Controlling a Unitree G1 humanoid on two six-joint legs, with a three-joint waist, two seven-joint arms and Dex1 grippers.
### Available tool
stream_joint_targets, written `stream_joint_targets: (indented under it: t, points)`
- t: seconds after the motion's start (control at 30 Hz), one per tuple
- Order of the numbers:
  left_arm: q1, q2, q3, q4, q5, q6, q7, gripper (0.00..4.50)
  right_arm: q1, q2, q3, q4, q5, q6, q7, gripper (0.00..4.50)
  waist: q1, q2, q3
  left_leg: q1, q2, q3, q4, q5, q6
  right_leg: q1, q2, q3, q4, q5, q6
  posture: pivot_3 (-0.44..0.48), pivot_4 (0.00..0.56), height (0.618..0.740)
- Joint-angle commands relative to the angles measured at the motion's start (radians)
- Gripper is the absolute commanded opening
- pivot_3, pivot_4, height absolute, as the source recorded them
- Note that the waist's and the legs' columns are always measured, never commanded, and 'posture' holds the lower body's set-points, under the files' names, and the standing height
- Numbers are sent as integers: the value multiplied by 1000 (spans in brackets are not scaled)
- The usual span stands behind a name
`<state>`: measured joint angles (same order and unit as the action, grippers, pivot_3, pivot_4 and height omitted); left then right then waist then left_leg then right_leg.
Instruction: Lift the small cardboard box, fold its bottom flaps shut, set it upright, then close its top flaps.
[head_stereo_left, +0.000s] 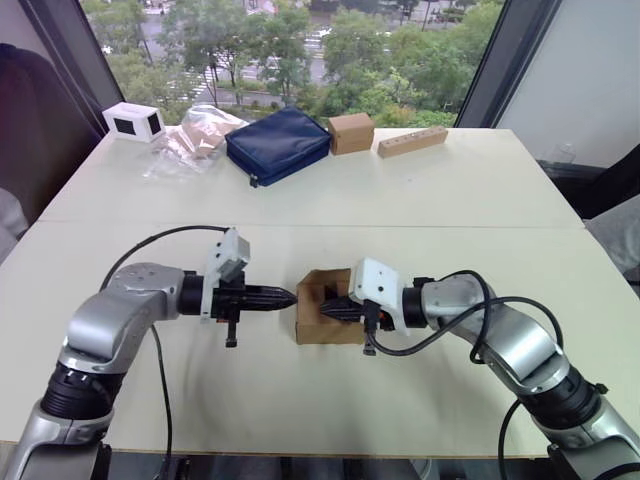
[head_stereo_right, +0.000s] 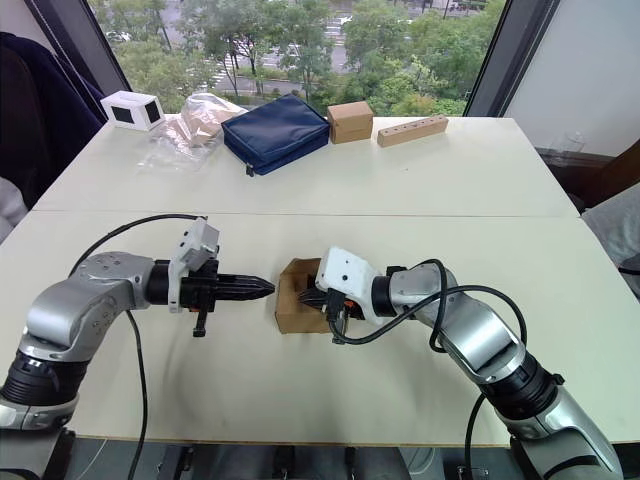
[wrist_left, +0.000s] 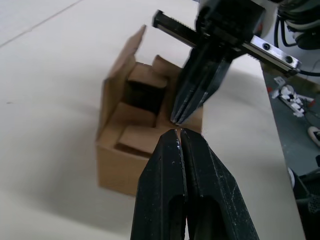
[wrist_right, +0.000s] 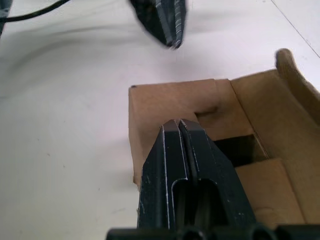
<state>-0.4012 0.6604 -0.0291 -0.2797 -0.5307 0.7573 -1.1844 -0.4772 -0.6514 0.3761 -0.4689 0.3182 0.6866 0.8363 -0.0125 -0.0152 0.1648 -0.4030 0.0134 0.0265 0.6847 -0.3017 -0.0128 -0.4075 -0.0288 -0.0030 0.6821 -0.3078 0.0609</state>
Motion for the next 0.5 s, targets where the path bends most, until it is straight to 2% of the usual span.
stream_joint_targets:
  t: [0.03,0.33,0.43,0.5]
  points:
    - [-3,-23,-40,-19,4,-30,32,62,-11,7,-28,-20,-2,-15,4,0,0,0,0,0,0,0,0,0,0,0,0,0,0,0,0,0,150,740]
    - [11,-7,-116,19,30,-85,8,62,-5,16,-63,-43,12,9,-26,0,-1,0,0,0,0,0,0,0,0,0,0,0,0,0,0,0,150,740]
    - [6,-10,-123,41,37,-103,13,62,2,32,-150,-72,91,49,-36,0,0,0,0,0,0,0,0,0,0,0,0,0,0,0,0,0,150,740]
    - [3,-11,-124,52,37,-110,12,62,-8,48,-246,-97,204,106,-28,0,1,0,0,0,0,0,0,0,0,0,0,0,0,0,0,0,150,740]
